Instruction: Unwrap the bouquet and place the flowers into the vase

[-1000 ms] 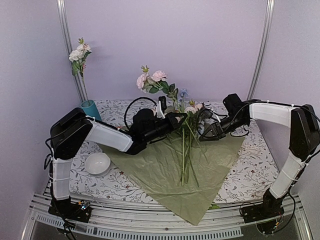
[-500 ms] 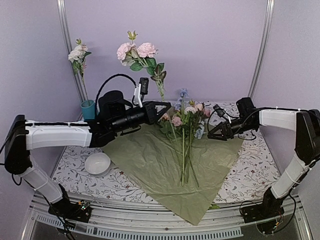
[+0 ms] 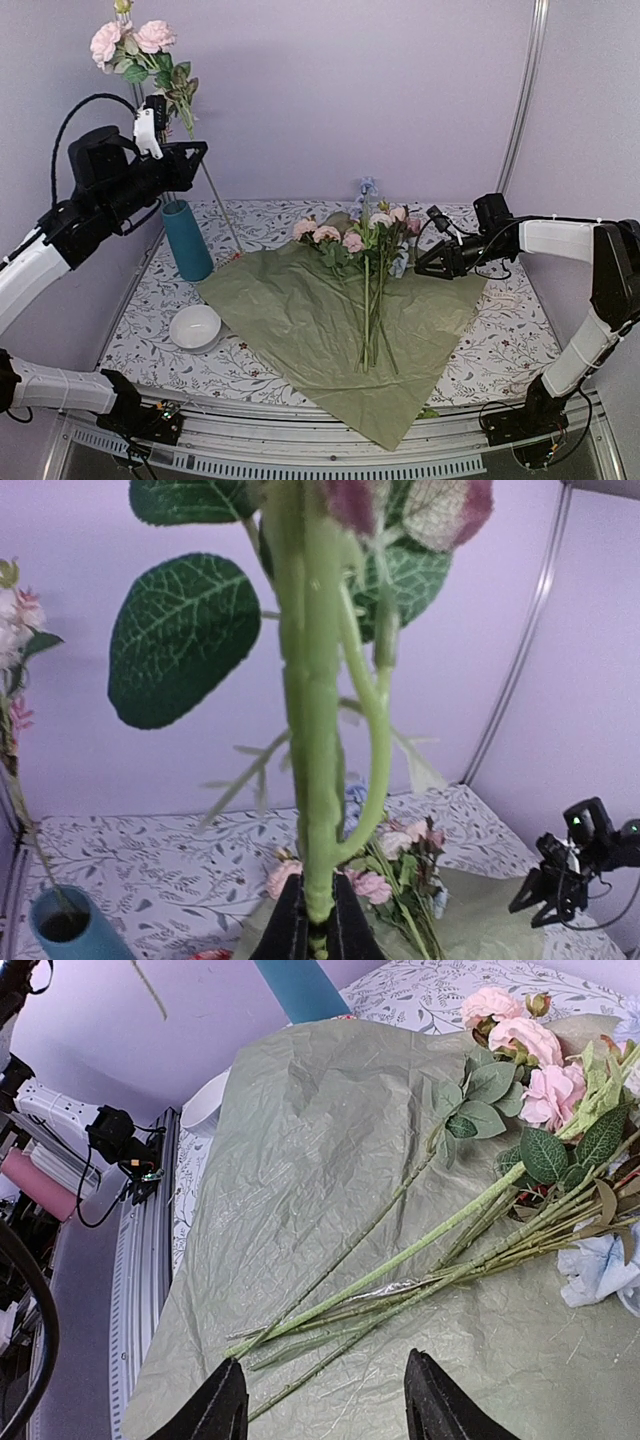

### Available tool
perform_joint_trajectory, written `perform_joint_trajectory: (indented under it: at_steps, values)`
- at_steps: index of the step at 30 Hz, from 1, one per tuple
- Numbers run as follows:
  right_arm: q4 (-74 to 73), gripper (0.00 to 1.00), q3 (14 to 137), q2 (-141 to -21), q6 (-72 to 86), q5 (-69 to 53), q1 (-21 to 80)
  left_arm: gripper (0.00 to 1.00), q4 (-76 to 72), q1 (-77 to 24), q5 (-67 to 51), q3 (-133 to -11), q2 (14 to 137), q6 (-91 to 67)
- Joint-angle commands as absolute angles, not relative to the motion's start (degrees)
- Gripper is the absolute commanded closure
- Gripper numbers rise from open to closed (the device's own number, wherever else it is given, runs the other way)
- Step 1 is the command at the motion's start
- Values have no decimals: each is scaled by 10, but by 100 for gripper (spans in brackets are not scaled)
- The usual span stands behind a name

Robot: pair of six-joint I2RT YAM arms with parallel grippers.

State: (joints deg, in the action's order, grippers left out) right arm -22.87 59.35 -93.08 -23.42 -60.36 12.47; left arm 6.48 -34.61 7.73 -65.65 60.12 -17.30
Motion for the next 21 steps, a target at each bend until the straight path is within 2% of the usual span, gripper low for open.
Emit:
perform_joint_trajectory:
  at_steps: [1,7,10,21]
  values:
    - [-223,45,592,-934,-245,-610,126,100,168,-290,137,-751,619,-79]
    - [-225,45,592,-929,-248,-601,125,100,203,-233,259,-875,697,-34]
    - [-228,45,590,-924,-252,-596,125,100,180,-203,276,-888,713,-27]
    - [-231,45,587,-918,-258,-586,124,100,58,-43,170,-845,763,-75]
